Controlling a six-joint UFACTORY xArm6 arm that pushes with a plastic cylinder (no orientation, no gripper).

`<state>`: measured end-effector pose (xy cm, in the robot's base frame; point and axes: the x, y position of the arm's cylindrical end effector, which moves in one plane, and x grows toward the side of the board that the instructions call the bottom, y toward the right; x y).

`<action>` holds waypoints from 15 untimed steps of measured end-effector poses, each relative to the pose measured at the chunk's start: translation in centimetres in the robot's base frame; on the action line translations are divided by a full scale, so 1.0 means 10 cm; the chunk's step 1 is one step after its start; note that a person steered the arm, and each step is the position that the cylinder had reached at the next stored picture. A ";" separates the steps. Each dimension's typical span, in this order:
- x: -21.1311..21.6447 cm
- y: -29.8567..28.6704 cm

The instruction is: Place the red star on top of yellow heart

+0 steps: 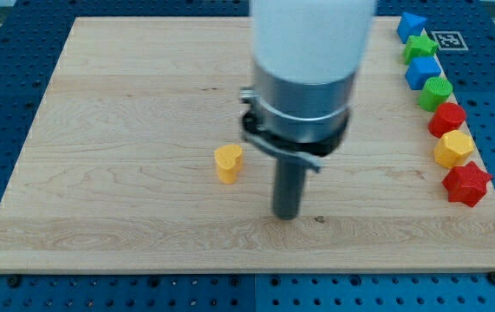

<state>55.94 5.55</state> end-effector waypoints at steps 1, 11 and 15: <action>-0.02 0.71; -1.22 0.91; -1.68 -0.01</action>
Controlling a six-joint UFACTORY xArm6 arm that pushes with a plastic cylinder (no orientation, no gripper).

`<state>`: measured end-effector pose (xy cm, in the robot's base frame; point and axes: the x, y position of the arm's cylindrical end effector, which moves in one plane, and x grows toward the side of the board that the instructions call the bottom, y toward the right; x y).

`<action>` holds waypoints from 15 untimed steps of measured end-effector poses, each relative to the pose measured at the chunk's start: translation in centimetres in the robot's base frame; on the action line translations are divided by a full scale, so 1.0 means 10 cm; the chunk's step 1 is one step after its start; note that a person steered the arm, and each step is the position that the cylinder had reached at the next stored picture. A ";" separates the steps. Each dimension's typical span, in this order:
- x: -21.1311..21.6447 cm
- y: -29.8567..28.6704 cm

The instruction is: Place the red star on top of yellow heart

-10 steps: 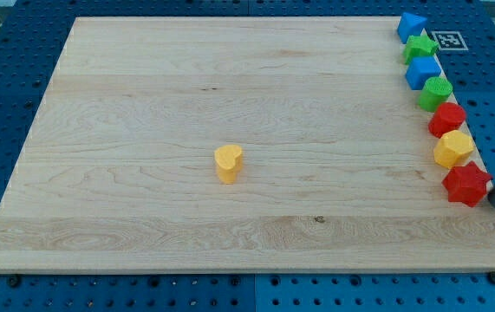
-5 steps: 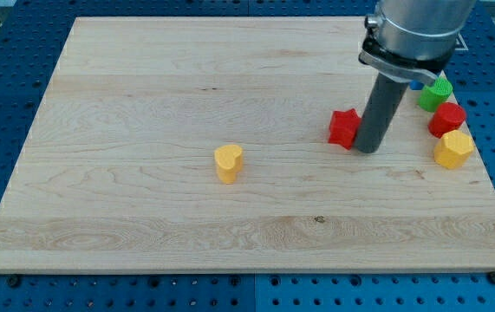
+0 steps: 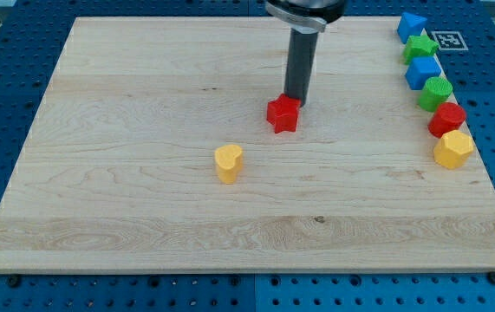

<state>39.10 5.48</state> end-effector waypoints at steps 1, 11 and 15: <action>0.12 0.00; 1.06 -0.27; 0.74 -0.59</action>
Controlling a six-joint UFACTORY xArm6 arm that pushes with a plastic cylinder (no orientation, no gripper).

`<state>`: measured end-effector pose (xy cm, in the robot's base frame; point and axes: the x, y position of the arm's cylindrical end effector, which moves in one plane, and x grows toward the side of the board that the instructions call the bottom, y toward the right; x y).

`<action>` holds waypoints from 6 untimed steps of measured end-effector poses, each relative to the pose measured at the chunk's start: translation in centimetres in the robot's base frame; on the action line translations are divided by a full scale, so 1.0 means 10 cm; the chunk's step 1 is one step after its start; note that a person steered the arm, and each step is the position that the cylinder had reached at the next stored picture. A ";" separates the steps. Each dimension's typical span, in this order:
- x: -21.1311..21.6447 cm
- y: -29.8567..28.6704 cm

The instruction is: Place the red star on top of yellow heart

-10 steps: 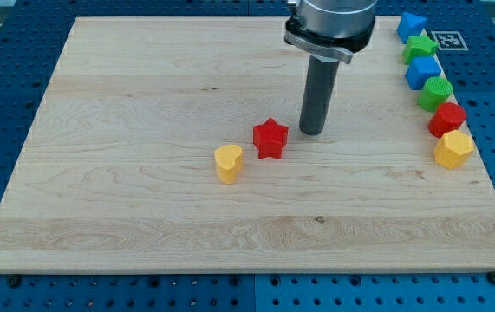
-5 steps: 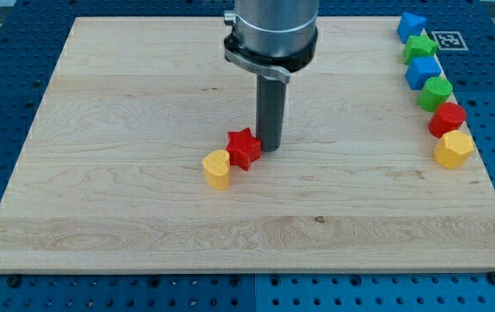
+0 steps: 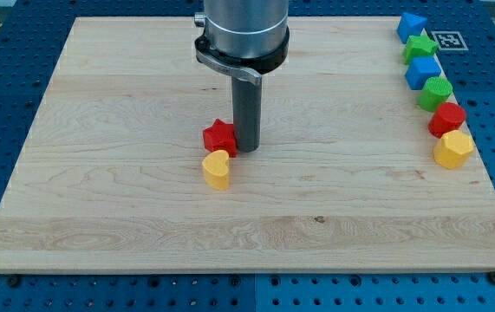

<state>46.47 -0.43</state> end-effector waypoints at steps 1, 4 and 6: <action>0.05 0.20; 0.24 -0.11; 0.24 0.22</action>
